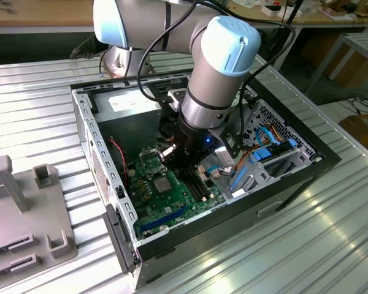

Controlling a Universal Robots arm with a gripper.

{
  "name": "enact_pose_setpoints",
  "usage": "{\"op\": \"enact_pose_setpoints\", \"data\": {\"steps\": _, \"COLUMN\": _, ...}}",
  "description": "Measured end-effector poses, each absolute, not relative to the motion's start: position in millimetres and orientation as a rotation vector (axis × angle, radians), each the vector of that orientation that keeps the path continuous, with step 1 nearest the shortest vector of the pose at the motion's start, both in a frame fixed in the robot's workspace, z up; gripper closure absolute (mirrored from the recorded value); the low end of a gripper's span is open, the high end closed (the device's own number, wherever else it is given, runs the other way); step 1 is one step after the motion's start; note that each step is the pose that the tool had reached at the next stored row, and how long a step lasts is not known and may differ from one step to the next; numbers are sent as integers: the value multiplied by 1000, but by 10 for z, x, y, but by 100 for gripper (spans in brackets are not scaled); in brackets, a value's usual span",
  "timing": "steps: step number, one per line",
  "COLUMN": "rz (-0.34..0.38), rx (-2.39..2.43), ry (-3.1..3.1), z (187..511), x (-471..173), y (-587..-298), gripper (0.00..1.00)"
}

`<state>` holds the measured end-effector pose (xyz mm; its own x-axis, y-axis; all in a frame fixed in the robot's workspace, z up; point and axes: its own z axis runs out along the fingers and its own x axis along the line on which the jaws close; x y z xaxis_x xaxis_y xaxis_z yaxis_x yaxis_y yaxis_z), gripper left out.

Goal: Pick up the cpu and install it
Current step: 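Close the cpu cover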

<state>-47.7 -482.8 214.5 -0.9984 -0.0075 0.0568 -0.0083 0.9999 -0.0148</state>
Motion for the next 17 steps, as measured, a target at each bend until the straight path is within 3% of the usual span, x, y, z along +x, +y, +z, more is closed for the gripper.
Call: {"op": "enact_pose_setpoints", "data": {"steps": 17, "rz": 23, "rx": 12, "ry": -3085, "z": 2145, "x": -454, "y": -4827, "gripper": 89}}
